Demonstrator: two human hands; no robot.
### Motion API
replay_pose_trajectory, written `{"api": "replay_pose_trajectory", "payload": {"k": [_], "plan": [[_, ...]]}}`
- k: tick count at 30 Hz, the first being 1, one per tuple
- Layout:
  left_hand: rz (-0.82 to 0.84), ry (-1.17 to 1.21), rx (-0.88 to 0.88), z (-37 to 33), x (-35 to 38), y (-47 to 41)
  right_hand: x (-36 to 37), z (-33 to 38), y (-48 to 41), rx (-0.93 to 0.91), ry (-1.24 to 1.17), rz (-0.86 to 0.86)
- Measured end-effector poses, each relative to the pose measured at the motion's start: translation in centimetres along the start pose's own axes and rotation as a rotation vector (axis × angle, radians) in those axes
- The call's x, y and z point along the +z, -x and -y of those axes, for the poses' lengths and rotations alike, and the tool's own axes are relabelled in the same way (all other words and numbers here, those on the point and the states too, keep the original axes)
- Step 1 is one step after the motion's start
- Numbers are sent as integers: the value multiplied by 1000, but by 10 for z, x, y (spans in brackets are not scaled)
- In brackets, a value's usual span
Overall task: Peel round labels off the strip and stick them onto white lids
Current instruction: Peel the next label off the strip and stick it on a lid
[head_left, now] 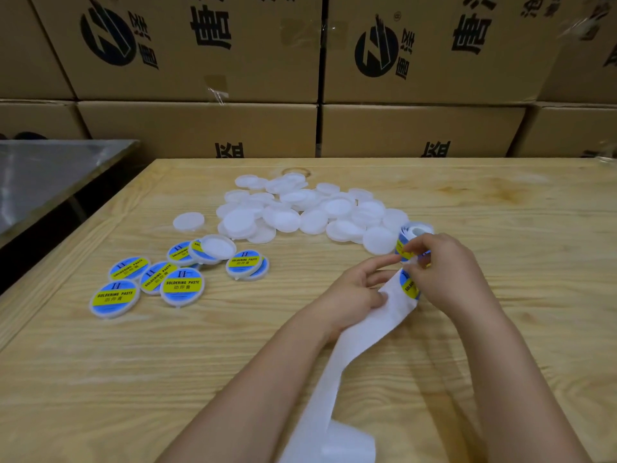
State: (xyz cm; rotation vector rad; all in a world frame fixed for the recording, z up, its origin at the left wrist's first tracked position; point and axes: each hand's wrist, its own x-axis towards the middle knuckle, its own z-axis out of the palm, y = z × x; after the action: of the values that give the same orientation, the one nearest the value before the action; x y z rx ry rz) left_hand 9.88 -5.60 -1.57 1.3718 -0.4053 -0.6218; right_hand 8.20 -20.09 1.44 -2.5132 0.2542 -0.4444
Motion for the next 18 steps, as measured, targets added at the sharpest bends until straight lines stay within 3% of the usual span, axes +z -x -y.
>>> {"api": "replay_pose_trajectory", "payload": {"k": [5,18], "plan": [[-37,87,0,6,-4,-4,-5,-4,5,131,43,42],[-18,123,0,2,2,-2,-4,-3,9,135,-55,110]]}}
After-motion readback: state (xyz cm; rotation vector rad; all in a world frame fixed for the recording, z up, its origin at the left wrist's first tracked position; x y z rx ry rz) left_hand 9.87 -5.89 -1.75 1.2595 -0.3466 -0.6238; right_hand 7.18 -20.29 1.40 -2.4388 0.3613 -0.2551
